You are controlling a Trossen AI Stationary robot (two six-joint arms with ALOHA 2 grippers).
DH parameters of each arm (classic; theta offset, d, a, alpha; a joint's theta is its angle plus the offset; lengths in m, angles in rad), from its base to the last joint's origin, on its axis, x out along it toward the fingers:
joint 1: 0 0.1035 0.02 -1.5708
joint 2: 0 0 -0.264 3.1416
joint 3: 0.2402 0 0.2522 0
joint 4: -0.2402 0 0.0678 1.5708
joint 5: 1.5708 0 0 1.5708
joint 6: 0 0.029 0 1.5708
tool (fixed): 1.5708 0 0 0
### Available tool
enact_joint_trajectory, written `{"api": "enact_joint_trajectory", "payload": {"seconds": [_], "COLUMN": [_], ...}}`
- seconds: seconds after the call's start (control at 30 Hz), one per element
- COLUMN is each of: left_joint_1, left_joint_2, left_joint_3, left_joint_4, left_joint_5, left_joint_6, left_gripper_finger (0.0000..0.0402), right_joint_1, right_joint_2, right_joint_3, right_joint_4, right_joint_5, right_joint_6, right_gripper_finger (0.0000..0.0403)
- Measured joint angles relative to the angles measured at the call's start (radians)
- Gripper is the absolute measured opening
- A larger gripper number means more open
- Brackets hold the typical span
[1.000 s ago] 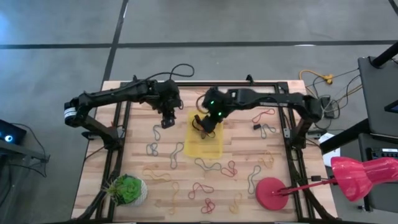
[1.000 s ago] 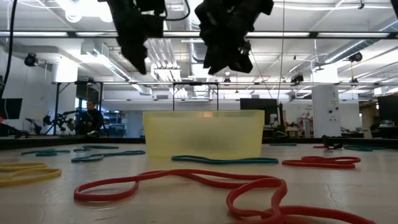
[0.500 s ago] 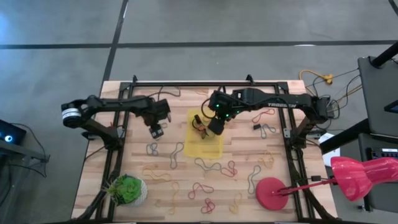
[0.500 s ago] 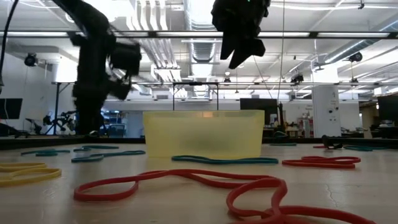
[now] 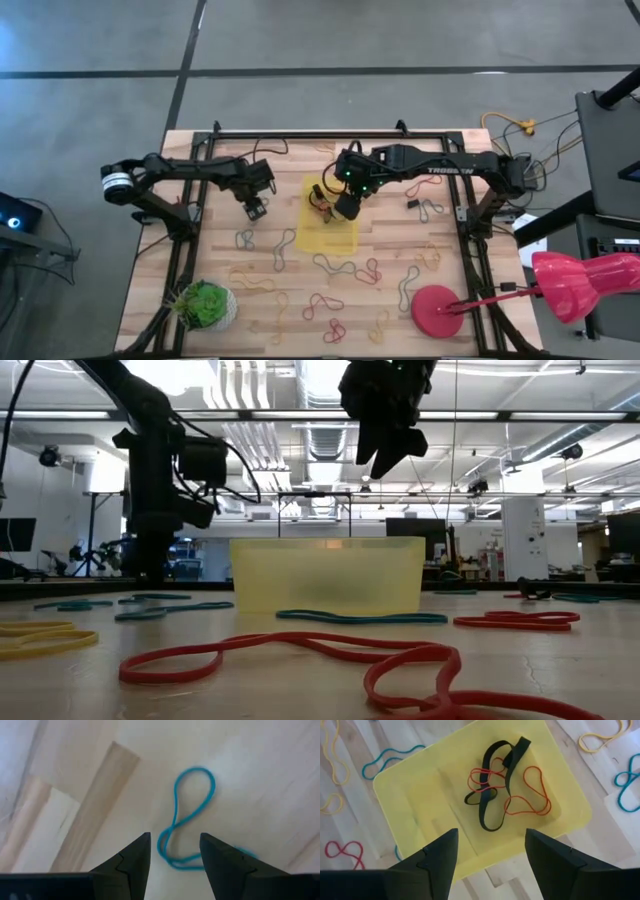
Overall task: Pick and place rubber bands into bin
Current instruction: Put the blue rubber band into the yellow bin
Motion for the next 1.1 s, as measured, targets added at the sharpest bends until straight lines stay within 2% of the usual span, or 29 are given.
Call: {"api": "enact_joint_trajectory", "payload": {"seconds": [0.37, 0.5, 0.63, 0.97, 1.1], "left_joint_1": [0.111, 0.111, 0.109, 0.109, 0.109], "left_joint_2": [0.061, 0.086, 0.094, 0.091, 0.092], "left_joint_3": [0.016, 0.028, 0.029, -0.025, -0.034], "left_joint_4": [-0.01, -0.01, -0.009, 0.016, 0.039], "left_joint_5": [0.014, 0.044, 0.133, 0.165, 0.152], "left_joint_6": [-0.077, -0.076, -0.077, -0.049, -0.049], "left_gripper_finger": [0.0155, 0.0155, 0.0155, 0.0152, 0.0123], "right_joint_1": [-0.007, -0.012, -0.015, -0.017, -0.018], "right_joint_2": [0.0, 0.0, 0.0, 0.0, 0.0], "right_joint_3": [-0.01, -0.011, -0.012, -0.013, -0.013], "right_joint_4": [-0.001, -0.014, -0.034, -0.038, -0.039], "right_joint_5": [-0.027, -0.035, -0.035, -0.03, -0.029], "right_joint_6": [0.008, 0.015, 0.016, 0.016, 0.026], "right_gripper_finger": [0.0217, 0.0216, 0.0215, 0.0215, 0.0215]}}
